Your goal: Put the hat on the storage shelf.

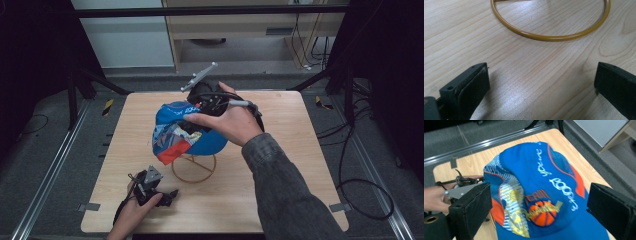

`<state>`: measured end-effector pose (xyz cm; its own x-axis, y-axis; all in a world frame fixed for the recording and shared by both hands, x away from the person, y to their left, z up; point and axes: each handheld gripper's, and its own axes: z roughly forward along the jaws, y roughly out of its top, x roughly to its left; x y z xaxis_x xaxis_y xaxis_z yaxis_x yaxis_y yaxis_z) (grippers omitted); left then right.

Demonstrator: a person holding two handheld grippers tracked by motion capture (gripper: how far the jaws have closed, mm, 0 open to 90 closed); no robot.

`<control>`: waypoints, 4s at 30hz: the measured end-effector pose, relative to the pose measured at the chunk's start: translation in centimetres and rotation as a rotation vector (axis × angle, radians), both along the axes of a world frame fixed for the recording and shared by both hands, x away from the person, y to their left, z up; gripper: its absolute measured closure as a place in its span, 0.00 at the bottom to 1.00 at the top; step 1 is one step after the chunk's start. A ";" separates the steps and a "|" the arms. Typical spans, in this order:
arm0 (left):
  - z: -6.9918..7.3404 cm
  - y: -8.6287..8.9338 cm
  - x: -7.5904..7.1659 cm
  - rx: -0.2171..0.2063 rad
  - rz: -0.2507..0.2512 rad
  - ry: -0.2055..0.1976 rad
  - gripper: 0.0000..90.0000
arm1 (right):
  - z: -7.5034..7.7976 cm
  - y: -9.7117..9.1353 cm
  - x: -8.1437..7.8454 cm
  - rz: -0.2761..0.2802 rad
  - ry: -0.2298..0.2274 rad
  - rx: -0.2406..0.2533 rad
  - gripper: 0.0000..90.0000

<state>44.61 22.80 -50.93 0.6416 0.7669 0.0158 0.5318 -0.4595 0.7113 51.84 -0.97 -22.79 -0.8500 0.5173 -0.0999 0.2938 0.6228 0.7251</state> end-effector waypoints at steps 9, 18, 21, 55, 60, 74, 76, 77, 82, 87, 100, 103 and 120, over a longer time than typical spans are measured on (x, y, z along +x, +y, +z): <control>0.0 0.0 0.0 0.002 0.003 -0.001 0.00 | 0.8 -3.0 -0.2 0.036 0.018 0.028 0.06; 0.0 -0.1 -0.1 0.003 0.010 -0.001 0.00 | 0.4 -6.1 0.0 0.003 -0.015 0.019 0.07; 0.0 -0.1 -0.2 0.003 0.010 -0.001 0.00 | 0.1 -7.8 -0.7 -0.028 -0.027 0.035 0.07; 0.0 0.1 -0.4 0.000 -0.004 0.001 0.00 | -11.1 -18.2 -2.1 -0.262 -0.071 0.045 0.14; 0.0 0.1 -0.4 0.000 -0.004 0.001 0.00 | -12.0 -18.3 -2.3 -0.258 -0.061 0.049 0.14; 0.0 0.1 -0.4 0.001 -0.003 0.000 0.00 | -18.6 -18.5 -3.1 -0.280 0.005 0.090 0.16; 0.0 0.1 -0.4 0.000 -0.003 0.000 0.00 | -18.9 -18.5 -3.2 -0.285 0.007 0.089 0.16; 0.0 0.1 -0.4 0.000 -0.003 0.000 0.00 | -19.3 -18.4 -3.2 -0.286 0.010 0.094 0.16; 0.0 0.2 -0.4 0.000 -0.007 0.001 0.00 | -21.1 -17.9 -3.7 -0.291 0.033 0.127 0.18; 0.0 0.1 -0.4 0.001 -0.005 0.000 0.00 | -22.7 -17.2 -3.8 -0.299 0.043 0.142 0.16; 0.0 0.1 -0.4 0.000 -0.003 0.000 0.00 | -25.6 -15.9 -3.1 -0.365 0.126 0.124 0.08; 0.0 0.2 -0.4 0.002 -0.005 -0.001 0.00 | -26.2 -15.8 -3.1 -0.372 0.136 0.117 0.08; 0.0 0.2 -0.4 0.002 -0.005 -0.001 0.00 | -27.6 -14.2 -3.5 -0.349 0.132 0.077 0.08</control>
<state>44.20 22.95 -50.96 0.6450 0.7639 0.0185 0.5287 -0.4637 0.7110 48.36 -15.13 -50.43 -0.6241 0.7798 0.0494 0.5728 0.4136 0.7077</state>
